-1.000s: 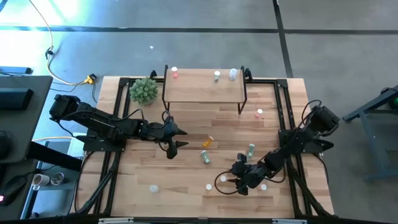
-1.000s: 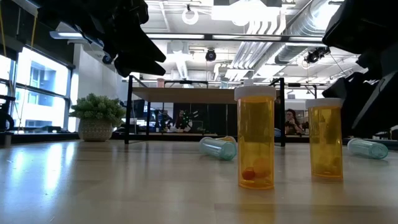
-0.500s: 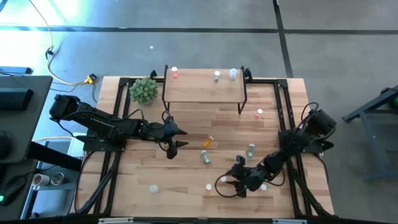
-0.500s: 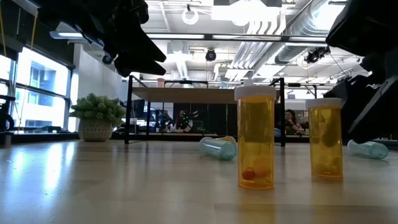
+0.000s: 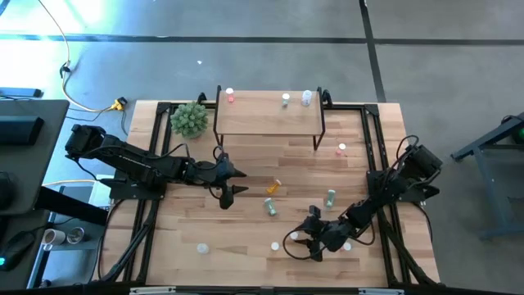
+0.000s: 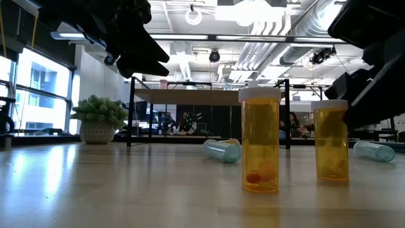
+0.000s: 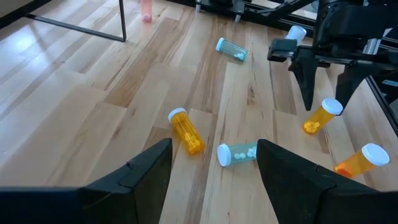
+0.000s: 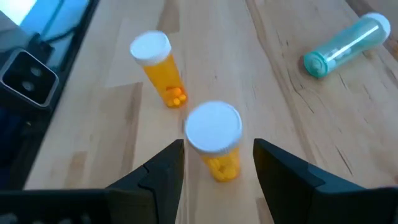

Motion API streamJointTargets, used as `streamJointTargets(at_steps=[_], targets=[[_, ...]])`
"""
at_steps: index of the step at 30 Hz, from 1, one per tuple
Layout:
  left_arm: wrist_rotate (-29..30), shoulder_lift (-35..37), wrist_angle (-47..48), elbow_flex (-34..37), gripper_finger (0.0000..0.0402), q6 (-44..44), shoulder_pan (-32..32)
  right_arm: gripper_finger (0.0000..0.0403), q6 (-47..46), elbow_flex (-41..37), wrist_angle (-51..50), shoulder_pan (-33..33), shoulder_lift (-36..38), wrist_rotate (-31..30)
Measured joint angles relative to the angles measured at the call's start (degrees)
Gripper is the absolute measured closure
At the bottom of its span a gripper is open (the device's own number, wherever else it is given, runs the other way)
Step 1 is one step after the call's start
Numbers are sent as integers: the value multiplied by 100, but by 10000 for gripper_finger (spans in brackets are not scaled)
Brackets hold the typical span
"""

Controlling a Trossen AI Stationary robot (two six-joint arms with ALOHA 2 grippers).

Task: Pick and place medicine bottles onto shelf by color
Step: Put the bottom right orange pill bottle on the shelf

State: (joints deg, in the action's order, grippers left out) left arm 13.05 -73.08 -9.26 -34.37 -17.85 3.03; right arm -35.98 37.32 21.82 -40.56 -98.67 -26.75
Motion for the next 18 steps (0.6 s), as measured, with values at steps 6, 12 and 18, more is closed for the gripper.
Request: streamJointTargets(at_steps=[6, 12, 18], targets=[[-2, 0, 0, 0, 177, 0, 1, 219, -5, 0, 36, 0, 0, -46], [0, 0, 0, 0, 177, 0, 1, 219, -133, 0, 72, -1, -37, -78], [-2, 0, 0, 0, 177, 0, 1, 219, -151, 2, 489, -7, -467, -76]])
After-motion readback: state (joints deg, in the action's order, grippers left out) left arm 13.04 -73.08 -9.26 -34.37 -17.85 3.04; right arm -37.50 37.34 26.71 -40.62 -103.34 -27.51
